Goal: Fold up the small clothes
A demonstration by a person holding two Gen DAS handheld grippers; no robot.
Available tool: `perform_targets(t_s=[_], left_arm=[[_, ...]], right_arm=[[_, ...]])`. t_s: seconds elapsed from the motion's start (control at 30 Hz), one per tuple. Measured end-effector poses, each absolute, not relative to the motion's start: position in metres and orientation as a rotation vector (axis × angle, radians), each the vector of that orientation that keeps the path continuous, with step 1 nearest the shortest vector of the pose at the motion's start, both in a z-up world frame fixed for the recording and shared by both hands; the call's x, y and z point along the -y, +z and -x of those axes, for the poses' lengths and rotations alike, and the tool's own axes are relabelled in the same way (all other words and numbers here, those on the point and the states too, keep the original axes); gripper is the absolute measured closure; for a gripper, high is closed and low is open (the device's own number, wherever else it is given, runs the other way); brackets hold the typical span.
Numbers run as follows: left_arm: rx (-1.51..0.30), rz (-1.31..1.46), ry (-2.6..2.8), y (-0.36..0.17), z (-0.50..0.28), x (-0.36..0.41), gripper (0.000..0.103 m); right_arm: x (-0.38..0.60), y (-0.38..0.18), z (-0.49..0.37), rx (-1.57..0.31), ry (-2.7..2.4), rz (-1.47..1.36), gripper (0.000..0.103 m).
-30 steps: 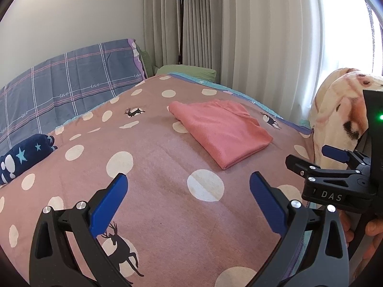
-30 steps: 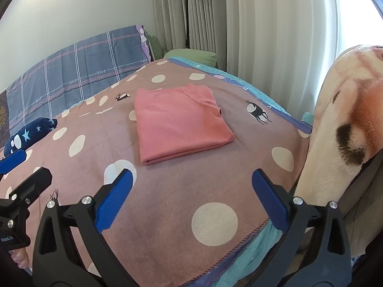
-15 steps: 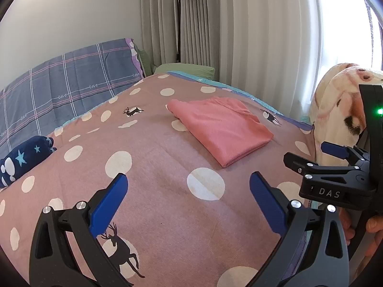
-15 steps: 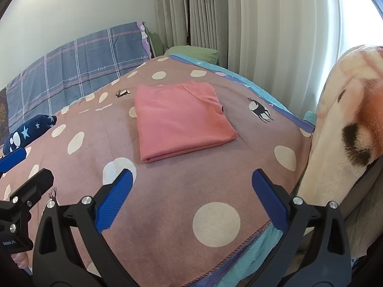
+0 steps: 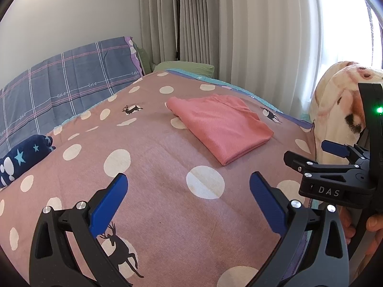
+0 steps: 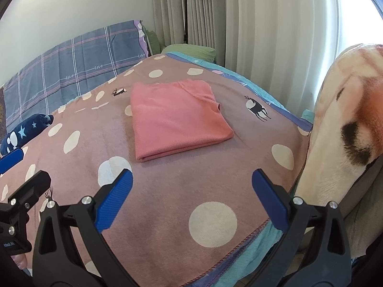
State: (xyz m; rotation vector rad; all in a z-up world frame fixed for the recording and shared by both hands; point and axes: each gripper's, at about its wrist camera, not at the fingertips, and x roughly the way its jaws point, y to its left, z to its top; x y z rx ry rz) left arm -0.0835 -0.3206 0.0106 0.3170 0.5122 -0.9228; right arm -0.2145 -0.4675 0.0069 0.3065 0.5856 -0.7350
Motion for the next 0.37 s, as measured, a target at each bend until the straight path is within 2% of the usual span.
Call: perform_targets(t_s=[0.37], left_arm=[[-0.516,-0.331,-0.928,0.0073,0.0849,0.3225,0.001]], right_arm=[[0.4707,0.0056,0.2144,-0.585,-0.739,-0.31,0.002]])
